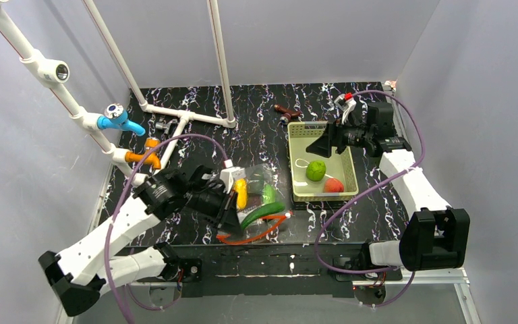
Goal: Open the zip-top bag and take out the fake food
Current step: Pick up the fake vegetable from the zipper food storage bag, then place the fake vegetable in the bin.
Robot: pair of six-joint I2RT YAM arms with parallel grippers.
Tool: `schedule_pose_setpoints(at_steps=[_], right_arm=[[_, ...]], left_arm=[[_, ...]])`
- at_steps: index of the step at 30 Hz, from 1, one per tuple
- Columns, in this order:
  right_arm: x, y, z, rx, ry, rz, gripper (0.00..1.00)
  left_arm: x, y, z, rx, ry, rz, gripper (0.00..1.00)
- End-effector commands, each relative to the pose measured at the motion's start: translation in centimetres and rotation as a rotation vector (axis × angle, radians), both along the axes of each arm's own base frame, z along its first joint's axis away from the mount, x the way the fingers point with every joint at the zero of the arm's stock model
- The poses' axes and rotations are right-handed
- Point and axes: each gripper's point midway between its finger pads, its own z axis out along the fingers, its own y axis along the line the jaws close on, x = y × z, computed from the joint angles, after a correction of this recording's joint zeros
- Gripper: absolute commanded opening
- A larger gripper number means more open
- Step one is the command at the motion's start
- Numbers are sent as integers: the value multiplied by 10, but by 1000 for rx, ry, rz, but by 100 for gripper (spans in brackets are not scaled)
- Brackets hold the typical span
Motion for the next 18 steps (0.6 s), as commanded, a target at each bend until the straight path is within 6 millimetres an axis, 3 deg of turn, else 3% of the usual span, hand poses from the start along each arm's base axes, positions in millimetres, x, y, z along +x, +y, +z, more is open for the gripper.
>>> schedule_pose_setpoints(at_steps=[1, 5, 11, 18], right_arm=[[2, -6, 33, 13, -100, 1, 84], [10, -18, 33, 4, -121, -47, 84], [15, -32, 34, -1, -142, -92, 84], [16, -33, 33, -1, -145, -96, 84]], left_arm=[[47, -43, 12, -85, -76, 61, 0], [97, -77, 11, -78, -140, 155, 0], [168, -107, -8, 18, -225, 322, 0], [215, -133, -34, 103, -244, 402, 0]])
